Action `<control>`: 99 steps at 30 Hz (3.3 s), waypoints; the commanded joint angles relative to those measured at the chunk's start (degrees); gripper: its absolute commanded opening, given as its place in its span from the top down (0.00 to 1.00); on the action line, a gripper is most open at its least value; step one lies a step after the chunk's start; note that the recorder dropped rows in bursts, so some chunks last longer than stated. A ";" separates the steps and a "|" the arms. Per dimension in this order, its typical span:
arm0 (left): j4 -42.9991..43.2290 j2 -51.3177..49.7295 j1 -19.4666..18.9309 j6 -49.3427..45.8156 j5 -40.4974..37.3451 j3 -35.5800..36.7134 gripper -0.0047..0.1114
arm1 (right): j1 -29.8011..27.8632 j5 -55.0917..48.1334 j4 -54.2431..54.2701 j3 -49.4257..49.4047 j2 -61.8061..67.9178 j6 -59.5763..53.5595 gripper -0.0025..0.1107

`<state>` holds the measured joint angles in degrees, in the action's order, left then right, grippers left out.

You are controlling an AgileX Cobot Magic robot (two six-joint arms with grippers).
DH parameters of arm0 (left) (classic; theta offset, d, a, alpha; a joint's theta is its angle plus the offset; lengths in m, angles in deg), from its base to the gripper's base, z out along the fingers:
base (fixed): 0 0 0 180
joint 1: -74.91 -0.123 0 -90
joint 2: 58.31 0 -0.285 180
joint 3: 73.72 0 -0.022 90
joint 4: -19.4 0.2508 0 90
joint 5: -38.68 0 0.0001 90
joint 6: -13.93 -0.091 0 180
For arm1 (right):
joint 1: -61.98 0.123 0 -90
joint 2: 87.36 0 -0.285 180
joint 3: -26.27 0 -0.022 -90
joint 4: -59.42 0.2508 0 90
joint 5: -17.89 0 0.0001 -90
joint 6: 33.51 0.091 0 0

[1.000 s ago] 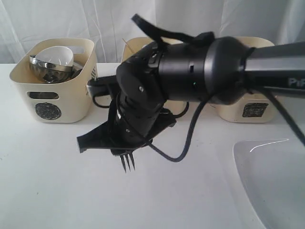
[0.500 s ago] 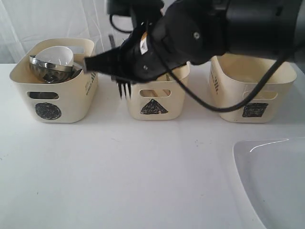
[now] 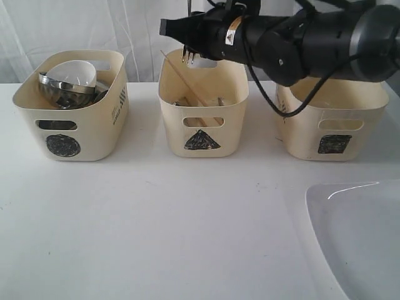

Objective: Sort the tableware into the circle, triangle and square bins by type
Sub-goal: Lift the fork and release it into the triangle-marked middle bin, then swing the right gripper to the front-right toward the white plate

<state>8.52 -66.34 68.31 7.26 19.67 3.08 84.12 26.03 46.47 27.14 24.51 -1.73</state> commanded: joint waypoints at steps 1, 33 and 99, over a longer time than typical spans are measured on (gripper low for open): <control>-0.34 0.24 -0.11 -0.24 -0.51 0.42 0.96 | -2.20 2.94 -0.87 0.16 4.00 -0.87 0.98; -0.34 0.24 -0.11 -0.24 -0.51 0.42 0.96 | -3.23 -18.22 -0.83 0.16 1.25 -3.56 0.67; -0.34 0.24 -0.11 -0.24 -0.51 0.42 0.96 | -68.97 -48.05 65.59 -18.71 4.28 -126.60 0.45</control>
<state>8.52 -66.34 68.31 7.26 19.67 3.08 15.66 -21.98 111.18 8.35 27.59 -124.96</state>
